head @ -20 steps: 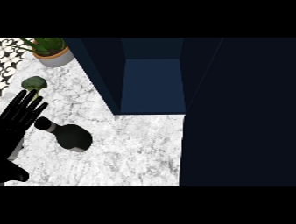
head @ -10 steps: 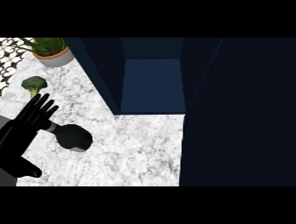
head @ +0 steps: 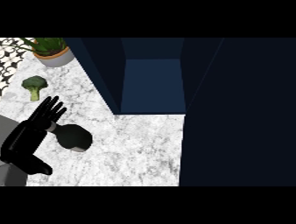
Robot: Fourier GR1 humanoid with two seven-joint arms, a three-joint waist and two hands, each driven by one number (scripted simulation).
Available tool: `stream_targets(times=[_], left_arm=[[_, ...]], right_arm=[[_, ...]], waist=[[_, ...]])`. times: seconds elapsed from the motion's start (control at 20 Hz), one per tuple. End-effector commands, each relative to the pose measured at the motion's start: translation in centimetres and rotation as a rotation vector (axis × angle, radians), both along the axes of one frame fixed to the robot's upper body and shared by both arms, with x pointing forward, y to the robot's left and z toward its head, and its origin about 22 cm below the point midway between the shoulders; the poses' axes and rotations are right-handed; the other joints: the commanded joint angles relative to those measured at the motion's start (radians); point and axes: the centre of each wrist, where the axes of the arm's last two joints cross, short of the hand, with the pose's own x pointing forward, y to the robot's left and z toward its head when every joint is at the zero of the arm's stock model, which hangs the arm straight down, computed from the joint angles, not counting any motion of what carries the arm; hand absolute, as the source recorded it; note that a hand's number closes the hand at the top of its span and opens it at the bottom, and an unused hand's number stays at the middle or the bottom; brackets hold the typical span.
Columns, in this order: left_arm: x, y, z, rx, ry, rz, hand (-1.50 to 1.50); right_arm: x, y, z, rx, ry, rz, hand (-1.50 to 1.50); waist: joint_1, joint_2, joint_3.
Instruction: Pick up the wine, place it into the cabinet and close the cabinet
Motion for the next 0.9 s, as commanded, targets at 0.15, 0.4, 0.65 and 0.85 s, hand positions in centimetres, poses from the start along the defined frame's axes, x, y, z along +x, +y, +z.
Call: stream_targets(times=[0.15, 0.4, 0.65, 0.85], left_arm=[[-0.9, -0.3, -2.1, 0.004, 0.001, 0.014, -1.5], [-0.6, 0.9, -2.4, 0.001, 0.007, -0.021, -1.5], [0.6, 0.4, -3.5, -0.014, 0.022, -0.005, -1.5], [-0.3, -1.5, -5.9, 0.0, 0.049, -0.027, -1.5]], right_arm=[[-3.5, 0.0, 1.0, 0.04, -0.038, 0.058, -1.5], [-4.6, -1.1, 1.8, 0.016, -0.053, 0.038, -1.5], [-3.4, -0.6, 1.5, 0.032, -0.061, 0.039, -1.5], [-3.5, -0.3, 1.9, 0.015, -0.048, 0.039, -1.5]], waist=[[0.003, -0.001, 0.0], [-0.001, -0.002, 0.0], [-0.002, 0.001, 0.0], [-0.003, 0.001, -0.001]])
